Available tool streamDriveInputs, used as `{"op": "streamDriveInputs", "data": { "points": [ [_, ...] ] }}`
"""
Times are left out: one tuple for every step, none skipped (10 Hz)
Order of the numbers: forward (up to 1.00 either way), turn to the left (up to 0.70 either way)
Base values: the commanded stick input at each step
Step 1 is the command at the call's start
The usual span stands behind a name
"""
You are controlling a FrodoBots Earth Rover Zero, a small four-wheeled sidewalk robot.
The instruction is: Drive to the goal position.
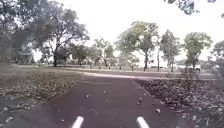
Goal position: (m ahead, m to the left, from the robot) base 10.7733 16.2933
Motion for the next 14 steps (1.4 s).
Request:
{"op": "streamDriveInputs", "data": {
  "points": [
    [0.00,-0.60],
    [0.00,-0.60],
    [0.00,-0.60],
    [0.00,-0.60],
    [0.00,-0.60],
    [0.00,-0.60],
    [0.00,-0.60],
    [0.00,-0.60],
    [0.00,-0.60],
    [0.00,-0.60],
    [0.00,-0.60],
    [0.00,-0.60],
    [0.00,-0.60],
    [0.00,-0.60]
  ]
}}
